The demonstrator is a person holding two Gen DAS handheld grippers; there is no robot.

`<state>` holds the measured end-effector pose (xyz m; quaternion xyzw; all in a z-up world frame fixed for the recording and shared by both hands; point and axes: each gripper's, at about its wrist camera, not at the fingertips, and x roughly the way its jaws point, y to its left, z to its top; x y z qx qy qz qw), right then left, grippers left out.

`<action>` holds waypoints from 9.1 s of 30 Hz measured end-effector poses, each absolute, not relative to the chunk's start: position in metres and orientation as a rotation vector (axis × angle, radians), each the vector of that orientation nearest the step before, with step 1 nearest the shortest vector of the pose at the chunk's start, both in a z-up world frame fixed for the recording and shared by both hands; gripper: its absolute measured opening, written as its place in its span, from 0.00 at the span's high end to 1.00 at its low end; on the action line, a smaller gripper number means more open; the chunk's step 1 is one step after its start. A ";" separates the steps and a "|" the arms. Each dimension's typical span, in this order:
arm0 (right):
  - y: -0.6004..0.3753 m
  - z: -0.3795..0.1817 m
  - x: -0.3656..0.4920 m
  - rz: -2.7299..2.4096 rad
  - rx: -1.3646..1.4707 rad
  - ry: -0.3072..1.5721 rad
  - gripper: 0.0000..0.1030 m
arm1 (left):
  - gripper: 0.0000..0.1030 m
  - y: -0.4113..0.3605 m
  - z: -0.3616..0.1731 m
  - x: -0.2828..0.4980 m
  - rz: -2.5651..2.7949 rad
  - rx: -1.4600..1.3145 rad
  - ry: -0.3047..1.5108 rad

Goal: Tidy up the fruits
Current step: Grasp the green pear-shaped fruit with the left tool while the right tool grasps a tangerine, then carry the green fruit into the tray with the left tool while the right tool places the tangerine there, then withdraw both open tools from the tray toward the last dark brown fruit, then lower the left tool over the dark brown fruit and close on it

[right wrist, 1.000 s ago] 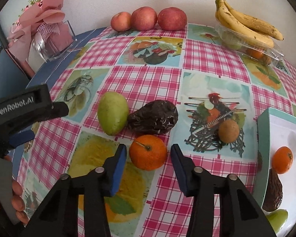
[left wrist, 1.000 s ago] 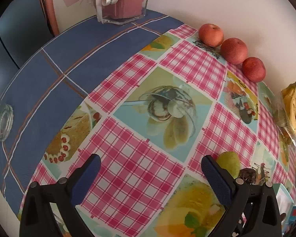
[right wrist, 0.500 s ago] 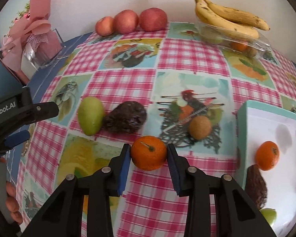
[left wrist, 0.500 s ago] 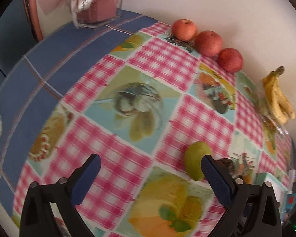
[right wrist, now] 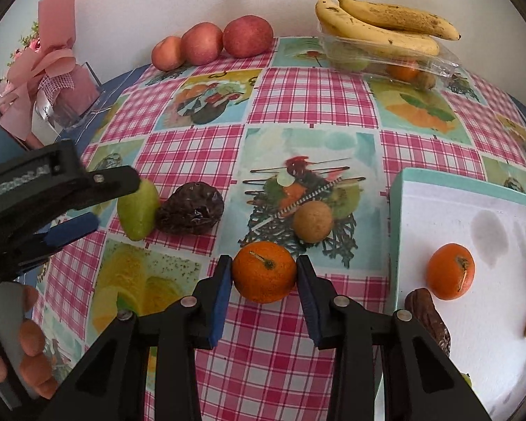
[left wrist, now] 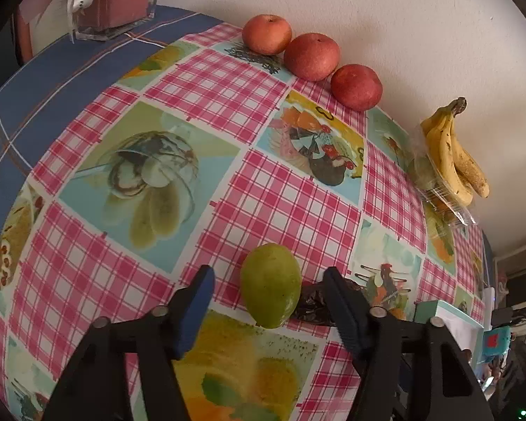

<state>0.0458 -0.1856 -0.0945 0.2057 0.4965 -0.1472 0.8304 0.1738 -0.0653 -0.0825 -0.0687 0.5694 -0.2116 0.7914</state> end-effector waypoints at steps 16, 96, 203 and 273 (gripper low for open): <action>-0.187 -0.075 0.040 -0.303 0.435 1.015 0.63 | 0.60 -0.059 -0.072 0.173 -0.442 -0.187 1.212; -0.333 -0.059 -0.176 -0.783 0.694 1.020 0.63 | 0.60 -0.200 -0.061 -0.085 -0.946 0.394 1.316; -0.241 -0.028 0.001 -0.516 0.375 0.917 0.05 | 0.00 -0.062 -0.037 0.156 -0.294 0.072 1.158; -0.240 -0.092 0.053 -0.351 0.527 1.081 0.74 | 0.43 -0.119 -0.090 0.164 -0.461 0.000 1.337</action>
